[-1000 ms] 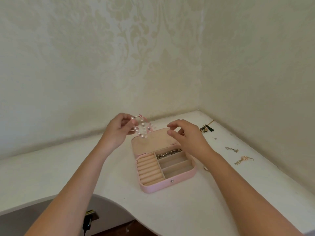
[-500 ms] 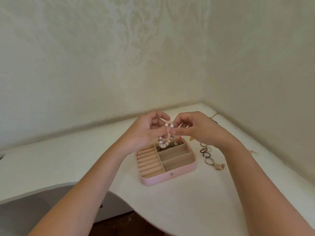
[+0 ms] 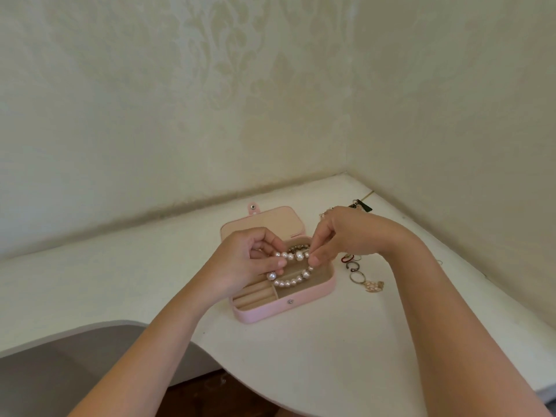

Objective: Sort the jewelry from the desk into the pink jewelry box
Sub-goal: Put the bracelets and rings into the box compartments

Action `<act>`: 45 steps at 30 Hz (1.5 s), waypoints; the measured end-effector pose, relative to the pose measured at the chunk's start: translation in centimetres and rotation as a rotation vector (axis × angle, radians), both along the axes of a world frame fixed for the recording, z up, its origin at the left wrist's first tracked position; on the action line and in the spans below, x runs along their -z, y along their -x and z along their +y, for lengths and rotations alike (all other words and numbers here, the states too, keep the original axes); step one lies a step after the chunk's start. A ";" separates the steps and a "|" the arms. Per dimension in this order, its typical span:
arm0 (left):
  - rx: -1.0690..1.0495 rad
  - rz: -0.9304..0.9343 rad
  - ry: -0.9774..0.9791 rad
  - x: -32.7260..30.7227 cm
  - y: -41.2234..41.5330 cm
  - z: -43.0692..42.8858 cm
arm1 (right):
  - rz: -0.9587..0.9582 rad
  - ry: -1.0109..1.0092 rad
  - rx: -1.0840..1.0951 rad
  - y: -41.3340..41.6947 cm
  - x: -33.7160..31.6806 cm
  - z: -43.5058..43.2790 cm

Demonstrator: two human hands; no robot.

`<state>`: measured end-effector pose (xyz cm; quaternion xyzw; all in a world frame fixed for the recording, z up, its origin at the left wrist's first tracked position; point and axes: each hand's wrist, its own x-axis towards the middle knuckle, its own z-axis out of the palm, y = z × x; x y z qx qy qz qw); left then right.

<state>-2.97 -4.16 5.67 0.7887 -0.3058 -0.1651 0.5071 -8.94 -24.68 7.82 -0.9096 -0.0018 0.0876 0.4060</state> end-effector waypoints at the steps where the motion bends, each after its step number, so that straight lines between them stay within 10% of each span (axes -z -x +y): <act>1: -0.034 -0.002 0.016 0.0 0.1 0.1 | 0.012 -0.018 -0.011 0.1 0.0 0.1; 45: 0.071 -0.729 -0.573 0.7 2.2 -0.9 | 0.253 0.239 -0.129 0.7 -0.2 -0.6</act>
